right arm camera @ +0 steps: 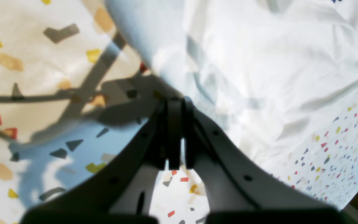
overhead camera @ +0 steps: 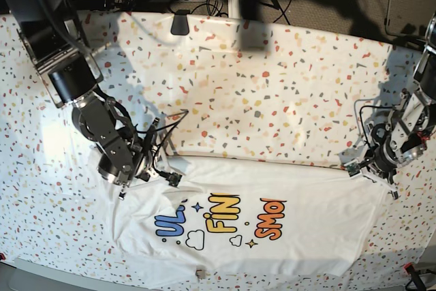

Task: Fold the T-shirt properly
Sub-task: 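Release the shirt and regrasp its edge with both grippers, then drag the held shirt edge back toward the robot with both grippers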

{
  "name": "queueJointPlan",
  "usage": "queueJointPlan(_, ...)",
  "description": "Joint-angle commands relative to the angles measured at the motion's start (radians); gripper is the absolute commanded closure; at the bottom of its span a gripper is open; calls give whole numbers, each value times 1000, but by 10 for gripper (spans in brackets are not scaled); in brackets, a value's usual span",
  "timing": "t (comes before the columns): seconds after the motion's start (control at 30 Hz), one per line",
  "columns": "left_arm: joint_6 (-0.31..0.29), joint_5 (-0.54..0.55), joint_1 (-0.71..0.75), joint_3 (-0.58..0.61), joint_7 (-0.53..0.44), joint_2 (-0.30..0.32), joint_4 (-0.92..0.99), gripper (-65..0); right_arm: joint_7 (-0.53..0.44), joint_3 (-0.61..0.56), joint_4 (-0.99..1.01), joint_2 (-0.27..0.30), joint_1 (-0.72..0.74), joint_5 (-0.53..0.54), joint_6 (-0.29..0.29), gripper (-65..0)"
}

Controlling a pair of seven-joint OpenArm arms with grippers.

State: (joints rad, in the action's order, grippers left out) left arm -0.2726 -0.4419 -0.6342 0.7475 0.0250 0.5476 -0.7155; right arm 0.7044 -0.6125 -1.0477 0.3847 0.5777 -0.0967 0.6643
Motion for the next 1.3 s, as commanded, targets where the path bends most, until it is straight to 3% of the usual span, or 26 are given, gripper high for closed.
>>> queueJointPlan(0.0,15,6,-30,-6,7,16,-11,0,-4,7,-12,15,34,-4,-8,0)
queueJointPlan(0.3,15,5,20,-6,5,16,-29,0,-5,7,-72,74,-40,-8,-12,0)
queueJointPlan(0.47,15,-28,76,-6,15,22,-73,0,-3,7,-187,132,-116,-7,-86,0)
queueJointPlan(0.67,39,-24,131,-6,130,52,-166,0,42,7,-297,209,-194,-7,-177,0)
queueJointPlan(1.03,68,58,317,-6,357,210,-478,0,89,7,-449,322,-348,0,-292,0)
queueJointPlan(1.17,77,33,394,-6,418,220,-576,0,103,7,-506,353,-411,0,-309,0)
queueJointPlan(1.27,124,-22,444,-6,461,220,-642,0,129,7,-551,375,-457,0,-332,0)
